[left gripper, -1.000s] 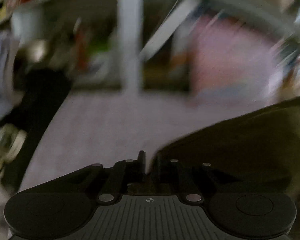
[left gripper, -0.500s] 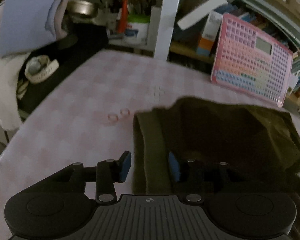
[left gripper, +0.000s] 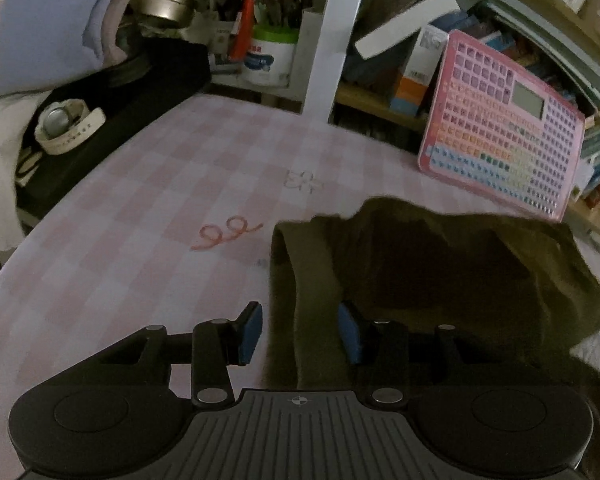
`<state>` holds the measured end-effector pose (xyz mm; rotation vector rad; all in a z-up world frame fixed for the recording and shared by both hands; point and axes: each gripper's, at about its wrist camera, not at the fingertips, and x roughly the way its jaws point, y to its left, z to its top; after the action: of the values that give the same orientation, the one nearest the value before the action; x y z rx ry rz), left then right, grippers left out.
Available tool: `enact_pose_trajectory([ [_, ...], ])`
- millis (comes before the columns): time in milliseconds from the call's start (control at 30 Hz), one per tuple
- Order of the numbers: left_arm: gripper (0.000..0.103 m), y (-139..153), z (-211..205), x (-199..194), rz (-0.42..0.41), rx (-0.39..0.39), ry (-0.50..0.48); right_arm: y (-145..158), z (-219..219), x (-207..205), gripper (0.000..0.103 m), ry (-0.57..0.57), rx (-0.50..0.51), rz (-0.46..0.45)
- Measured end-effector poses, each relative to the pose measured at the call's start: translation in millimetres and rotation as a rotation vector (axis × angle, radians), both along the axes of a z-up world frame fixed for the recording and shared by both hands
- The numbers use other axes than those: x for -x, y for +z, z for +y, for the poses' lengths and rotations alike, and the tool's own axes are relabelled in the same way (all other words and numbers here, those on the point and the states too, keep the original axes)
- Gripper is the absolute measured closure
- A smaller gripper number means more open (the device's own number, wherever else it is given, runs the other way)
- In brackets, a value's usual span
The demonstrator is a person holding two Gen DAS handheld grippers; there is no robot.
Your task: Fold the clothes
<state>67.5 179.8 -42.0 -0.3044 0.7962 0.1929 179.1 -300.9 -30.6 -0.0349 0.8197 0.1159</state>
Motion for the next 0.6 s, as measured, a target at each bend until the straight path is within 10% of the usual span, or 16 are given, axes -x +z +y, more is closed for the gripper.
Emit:
enact_pose_trajectory([
  [133,0.068,-4.2,3.4,-13.9,-0.03,0.029,-0.008,3.6,1.8,63.6,0.07,0.004,0.032,0.013],
  [267,0.095,-12.5,8.9,-23.2,-0.043,0.067,-0.007,-4.2,-0.3,123.3,0.07,-0.065,0.053,0.053],
  [600,0.088,-5.3,21.5,-7.9,-0.059,0.079,0.023,-25.2,4.6,191.6,0.069,-0.207,0.075,0.098],
])
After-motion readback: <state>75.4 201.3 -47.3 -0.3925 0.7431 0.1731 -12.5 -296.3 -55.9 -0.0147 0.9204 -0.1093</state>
